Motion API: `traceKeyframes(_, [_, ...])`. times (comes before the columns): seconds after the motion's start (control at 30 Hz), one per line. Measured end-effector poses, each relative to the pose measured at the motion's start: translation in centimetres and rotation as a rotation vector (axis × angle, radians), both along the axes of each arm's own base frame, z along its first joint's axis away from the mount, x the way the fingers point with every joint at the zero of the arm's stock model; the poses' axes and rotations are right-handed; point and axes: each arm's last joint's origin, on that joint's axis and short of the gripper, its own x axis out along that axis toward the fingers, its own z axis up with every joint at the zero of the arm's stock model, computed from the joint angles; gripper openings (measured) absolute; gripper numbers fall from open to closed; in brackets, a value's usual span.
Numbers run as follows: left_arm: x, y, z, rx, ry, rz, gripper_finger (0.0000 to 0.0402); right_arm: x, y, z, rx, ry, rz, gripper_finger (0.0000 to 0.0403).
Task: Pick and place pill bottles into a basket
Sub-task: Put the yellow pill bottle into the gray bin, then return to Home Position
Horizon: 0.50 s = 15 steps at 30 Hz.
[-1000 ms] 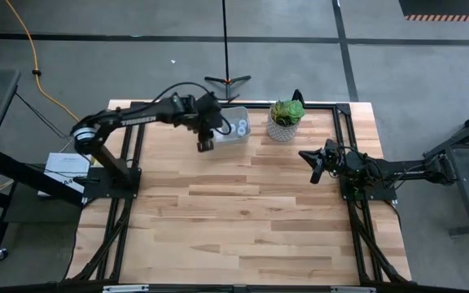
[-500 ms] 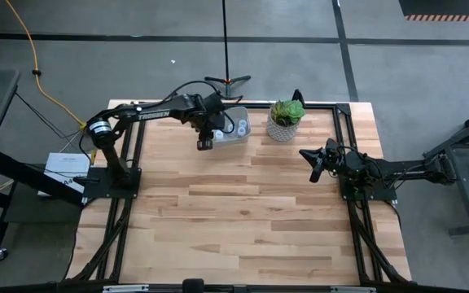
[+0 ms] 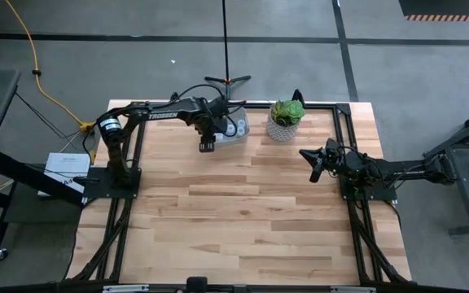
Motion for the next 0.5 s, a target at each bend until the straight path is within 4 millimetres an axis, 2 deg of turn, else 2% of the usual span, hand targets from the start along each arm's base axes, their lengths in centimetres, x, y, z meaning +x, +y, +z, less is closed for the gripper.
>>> traceKeyframes(0.2, [0.0,0.0,0.1,0.002,0.004,-0.004,0.0234,0.0,0.0,0.0,0.000,0.000,0.000,0.0007])
traceKeyframes(0.3, [0.0,0.1,0.9,0.009,0.027,0.002,0.0259,0.0,0.0,0.0,0.000,0.000,0.000,0.0007])
traceKeyframes(0.4, [0.4,0.3,2.9,0.015,0.018,0.010,0.0267,0.0,0.0,0.0,-0.007,0.004,0.001,0.0007])
traceKeyframes(0.5, [1.0,0.6,6.0,0.048,-0.053,0.025,0.0265,0.0,0.0,0.0,-0.010,0.005,0.002,0.0007])
